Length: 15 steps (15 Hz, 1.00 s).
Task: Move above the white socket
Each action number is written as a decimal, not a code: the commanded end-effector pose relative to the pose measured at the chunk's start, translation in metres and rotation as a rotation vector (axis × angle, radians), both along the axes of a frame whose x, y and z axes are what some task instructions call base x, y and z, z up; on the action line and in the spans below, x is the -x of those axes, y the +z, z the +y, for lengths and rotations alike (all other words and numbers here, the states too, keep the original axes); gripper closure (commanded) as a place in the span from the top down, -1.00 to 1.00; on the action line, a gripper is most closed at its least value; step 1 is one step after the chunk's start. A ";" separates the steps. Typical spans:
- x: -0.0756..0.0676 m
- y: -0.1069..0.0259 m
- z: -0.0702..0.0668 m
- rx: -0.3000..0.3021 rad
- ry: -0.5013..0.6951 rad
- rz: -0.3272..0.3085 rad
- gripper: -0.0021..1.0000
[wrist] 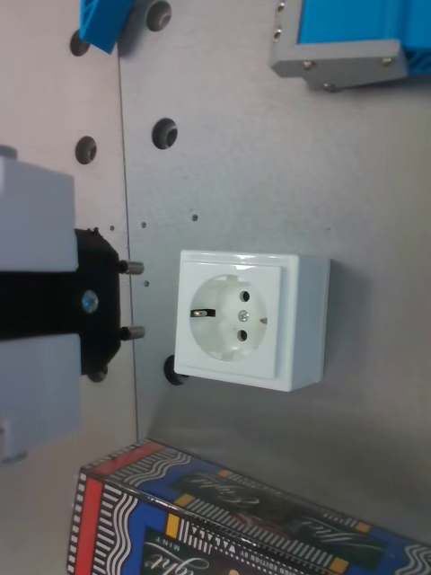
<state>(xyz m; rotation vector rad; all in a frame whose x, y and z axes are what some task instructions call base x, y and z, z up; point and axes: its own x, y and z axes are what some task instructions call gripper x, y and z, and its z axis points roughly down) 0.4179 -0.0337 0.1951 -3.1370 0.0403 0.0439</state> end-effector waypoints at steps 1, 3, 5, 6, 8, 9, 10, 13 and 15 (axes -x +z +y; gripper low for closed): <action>0.005 -0.017 -0.003 -0.019 -0.080 -0.097 -1.00; 0.007 -0.027 -0.004 -0.023 -0.087 -0.096 -1.00; 0.009 -0.038 -0.005 -0.027 -0.093 -0.097 -1.00; 0.010 -0.043 -0.006 -0.029 -0.095 -0.096 -1.00; 0.012 -0.053 -0.006 -0.035 -0.096 -0.095 -1.00; 0.012 -0.058 -0.007 -0.037 -0.097 -0.097 -1.00; 0.013 -0.062 -0.007 -0.037 -0.099 -0.098 -1.00; 0.016 -0.073 -0.008 -0.035 -0.101 -0.101 -1.00; 0.018 -0.078 -0.009 -0.035 -0.101 -0.103 -1.00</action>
